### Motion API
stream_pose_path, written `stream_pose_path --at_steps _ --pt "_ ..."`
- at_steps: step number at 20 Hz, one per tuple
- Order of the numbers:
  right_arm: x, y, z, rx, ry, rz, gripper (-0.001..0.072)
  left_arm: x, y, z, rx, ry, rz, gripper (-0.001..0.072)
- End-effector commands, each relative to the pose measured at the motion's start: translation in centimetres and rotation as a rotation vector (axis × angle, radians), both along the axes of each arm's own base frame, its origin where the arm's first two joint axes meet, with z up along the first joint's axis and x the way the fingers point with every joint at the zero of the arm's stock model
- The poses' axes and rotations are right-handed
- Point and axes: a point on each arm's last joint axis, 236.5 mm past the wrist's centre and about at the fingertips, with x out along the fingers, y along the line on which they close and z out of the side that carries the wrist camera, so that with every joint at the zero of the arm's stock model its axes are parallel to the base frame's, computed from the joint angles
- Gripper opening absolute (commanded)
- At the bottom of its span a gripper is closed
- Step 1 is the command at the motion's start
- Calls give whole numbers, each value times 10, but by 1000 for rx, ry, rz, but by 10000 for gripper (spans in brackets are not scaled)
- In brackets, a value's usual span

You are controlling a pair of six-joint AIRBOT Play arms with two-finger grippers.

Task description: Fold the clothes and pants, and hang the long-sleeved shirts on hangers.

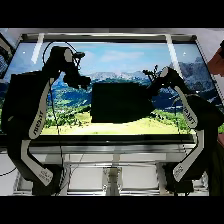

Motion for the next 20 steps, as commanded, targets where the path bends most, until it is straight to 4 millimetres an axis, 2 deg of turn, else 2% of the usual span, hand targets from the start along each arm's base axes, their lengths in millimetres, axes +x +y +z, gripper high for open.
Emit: stream_pose_path --at_steps 1,3,6,7,10,14,17,19,20 --pt "-6 -31 5 -48 30 -22 24 -4 37 1 151 15 32 412" --pt "0 -74 20 -90 5 -110 24 -8 48 1 198 30 37 413" --pt "-3 -165 46 -186 -29 -272 23 -9 49 1 202 35 38 413" --pt "-14 -203 54 -225 -21 -338 23 -9 49 1 202 37 38 412" --pt "-60 -295 69 -284 38 -519 24 -9 49 1 202 36 38 412" --pt "-134 -398 76 -299 91 -824 24 -9 49 1 202 36 38 412" --pt "-204 -450 72 -275 148 -1037 24 -9 49 1 202 36 38 412" --pt "-238 -461 65 -211 172 -1147 28 -9 49 1 202 36 38 412" --pt "-247 -459 61 -159 170 -1180 64 -9 49 1 202 36 38 412"
